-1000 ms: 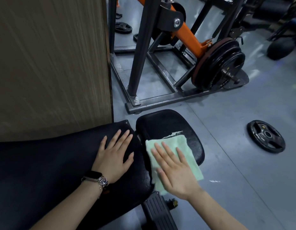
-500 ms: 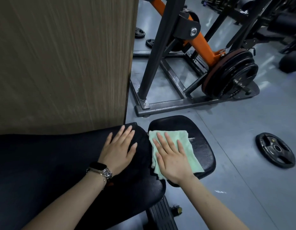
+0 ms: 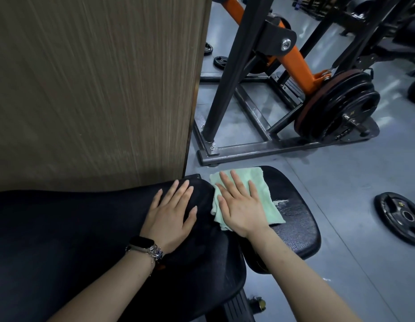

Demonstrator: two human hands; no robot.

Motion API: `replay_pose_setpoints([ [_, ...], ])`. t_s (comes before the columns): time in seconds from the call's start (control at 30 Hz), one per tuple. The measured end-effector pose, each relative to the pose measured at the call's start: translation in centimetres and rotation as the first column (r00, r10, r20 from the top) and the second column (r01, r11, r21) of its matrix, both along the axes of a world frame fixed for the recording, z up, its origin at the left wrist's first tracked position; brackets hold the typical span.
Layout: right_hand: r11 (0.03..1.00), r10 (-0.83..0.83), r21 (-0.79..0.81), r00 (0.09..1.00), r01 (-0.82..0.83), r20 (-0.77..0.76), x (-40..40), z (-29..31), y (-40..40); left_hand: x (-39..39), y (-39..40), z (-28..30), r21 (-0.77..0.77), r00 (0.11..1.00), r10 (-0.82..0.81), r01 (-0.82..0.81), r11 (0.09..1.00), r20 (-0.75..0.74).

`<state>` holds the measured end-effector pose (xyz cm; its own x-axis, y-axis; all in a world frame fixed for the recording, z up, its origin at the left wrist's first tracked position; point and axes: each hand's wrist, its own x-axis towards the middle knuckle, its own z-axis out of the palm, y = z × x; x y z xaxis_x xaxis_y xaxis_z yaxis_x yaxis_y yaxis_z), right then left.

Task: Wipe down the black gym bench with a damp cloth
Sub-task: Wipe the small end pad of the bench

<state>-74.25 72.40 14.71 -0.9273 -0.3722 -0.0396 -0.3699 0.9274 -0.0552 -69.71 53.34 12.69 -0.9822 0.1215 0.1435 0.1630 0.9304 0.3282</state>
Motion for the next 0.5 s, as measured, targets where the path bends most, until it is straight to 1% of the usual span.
replay_pose_setpoints([
  [0.07, 1.000, -0.002, -0.011, 0.999, 0.002, -0.039, 1.0, -0.4, 0.6, 0.0, 0.0, 0.0, -0.006, 1.000, 0.005, -0.005, 1.000, 0.000],
  [0.2, 1.000, -0.016, 0.015, 0.992, 0.018, -0.126, 3.5, -1.0, 1.9, -0.1, 0.1, -0.1, -0.014, 1.000, 0.000, 0.000, 1.000, -0.002],
  [0.4, 0.999, -0.009, 0.044, 0.988, 0.016, -0.156, 7.7, -1.0, 3.9, 0.0, 0.1, 0.0, -0.017, 1.000, 0.009, -0.009, 1.000, 0.001],
  [0.5, 0.999, -0.020, 0.026, 0.987, 0.025, -0.157, 10.1, -1.0, 4.7, -0.1, 0.1, 0.0, -0.014, 1.000, 0.007, -0.007, 1.000, 0.009],
])
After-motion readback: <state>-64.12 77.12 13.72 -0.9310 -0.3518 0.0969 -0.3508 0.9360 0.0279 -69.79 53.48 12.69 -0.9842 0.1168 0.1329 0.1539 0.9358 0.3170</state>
